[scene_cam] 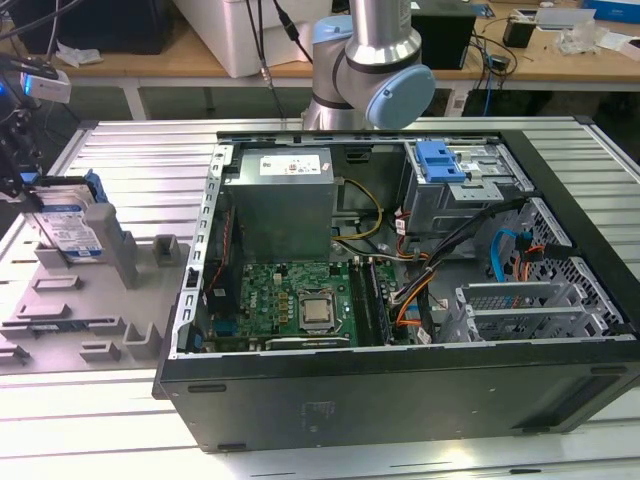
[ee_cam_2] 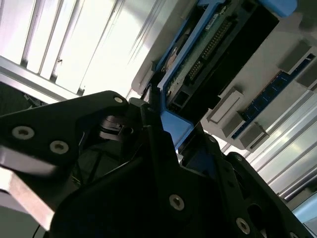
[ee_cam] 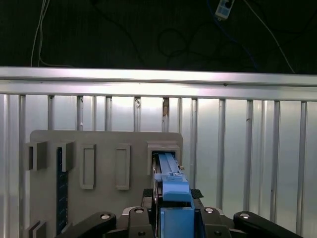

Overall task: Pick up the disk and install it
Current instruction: 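Pick up the disk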

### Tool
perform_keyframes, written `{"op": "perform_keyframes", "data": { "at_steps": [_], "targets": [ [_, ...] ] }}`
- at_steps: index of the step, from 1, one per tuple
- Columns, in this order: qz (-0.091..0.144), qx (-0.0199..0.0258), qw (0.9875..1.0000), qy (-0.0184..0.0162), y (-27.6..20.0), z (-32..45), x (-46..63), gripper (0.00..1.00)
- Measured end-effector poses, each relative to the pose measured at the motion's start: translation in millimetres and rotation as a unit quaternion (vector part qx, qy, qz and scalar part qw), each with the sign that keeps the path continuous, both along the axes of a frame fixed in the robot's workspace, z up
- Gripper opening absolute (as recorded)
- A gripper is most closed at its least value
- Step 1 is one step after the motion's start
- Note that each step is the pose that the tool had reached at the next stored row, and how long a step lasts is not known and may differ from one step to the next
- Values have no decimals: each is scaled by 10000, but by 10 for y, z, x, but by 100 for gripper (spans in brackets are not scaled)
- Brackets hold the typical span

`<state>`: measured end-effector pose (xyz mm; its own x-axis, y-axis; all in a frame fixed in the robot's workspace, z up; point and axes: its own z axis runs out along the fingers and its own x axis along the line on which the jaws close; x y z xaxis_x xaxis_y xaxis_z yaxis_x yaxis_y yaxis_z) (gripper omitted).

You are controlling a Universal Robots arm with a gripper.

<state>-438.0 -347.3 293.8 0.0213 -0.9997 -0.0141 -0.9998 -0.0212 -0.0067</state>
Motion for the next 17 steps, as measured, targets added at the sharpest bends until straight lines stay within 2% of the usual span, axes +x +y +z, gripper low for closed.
{"op": "perform_keyframes", "data": {
  "at_steps": [10, 14, 17],
  "targets": [
    [0, 17, 10000, -1, 0, 8, 0, 37],
    [1, -9, 10000, 0, 0, 39, 0, 37],
    [0, -52, 10000, 0, 0, 65, 0, 37]
  ]
}}
